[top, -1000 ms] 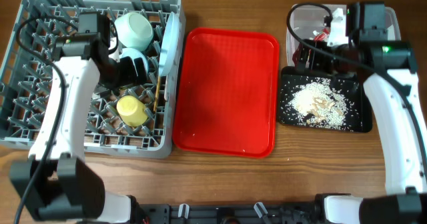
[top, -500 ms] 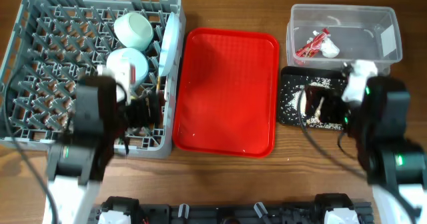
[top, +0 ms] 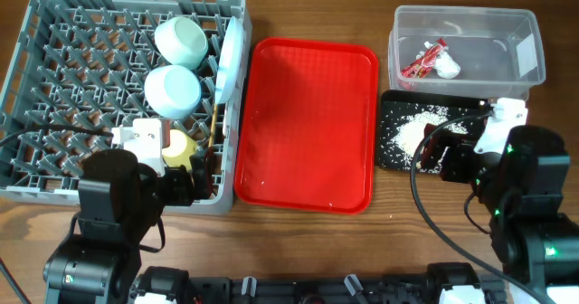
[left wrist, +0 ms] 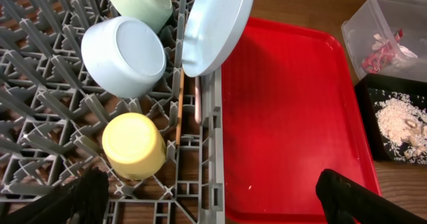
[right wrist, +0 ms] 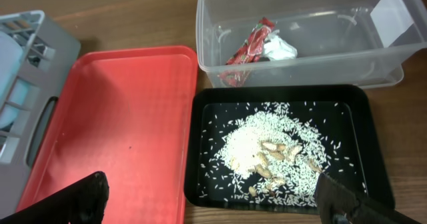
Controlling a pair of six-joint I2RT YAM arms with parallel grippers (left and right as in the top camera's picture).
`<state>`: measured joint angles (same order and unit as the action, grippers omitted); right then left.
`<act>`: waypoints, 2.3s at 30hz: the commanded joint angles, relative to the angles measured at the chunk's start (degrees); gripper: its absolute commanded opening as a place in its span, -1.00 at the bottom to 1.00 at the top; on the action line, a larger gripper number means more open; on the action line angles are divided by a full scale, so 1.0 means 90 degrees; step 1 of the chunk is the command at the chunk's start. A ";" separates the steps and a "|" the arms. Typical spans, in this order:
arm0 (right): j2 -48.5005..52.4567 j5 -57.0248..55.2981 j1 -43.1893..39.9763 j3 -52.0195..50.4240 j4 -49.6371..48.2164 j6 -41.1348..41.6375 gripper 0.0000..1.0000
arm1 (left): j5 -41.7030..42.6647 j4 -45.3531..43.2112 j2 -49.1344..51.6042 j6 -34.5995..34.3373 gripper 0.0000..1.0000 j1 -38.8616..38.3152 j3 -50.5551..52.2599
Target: Sort waste into correct bins and load items into the dishwasher rack
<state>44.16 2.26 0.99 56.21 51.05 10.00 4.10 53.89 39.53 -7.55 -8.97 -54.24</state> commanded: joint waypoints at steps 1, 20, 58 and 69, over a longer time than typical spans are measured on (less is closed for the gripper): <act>0.0223 -0.0158 0.0007 -0.0063 0.0002 0.0056 1.00 | -0.0061 0.0022 0.0000 0.0104 1.00 -0.0032 0.0063; -0.2064 -0.0469 0.0007 -0.1987 -0.2453 0.0044 1.00 | -0.0061 0.0022 0.0000 0.0104 1.00 -0.0032 0.0063; -0.4857 0.0180 0.0007 -0.6212 -0.5683 -0.0566 1.00 | -0.0061 0.0022 0.0000 0.0104 1.00 -0.0032 0.0063; -0.4835 0.0180 0.0007 -0.6212 -0.5683 -0.0566 1.00 | -0.0061 0.0022 0.0000 0.0104 1.00 -0.0032 0.0063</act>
<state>0.91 2.96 0.99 0.36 0.08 5.48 4.10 54.04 39.53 -7.55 -8.97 -54.08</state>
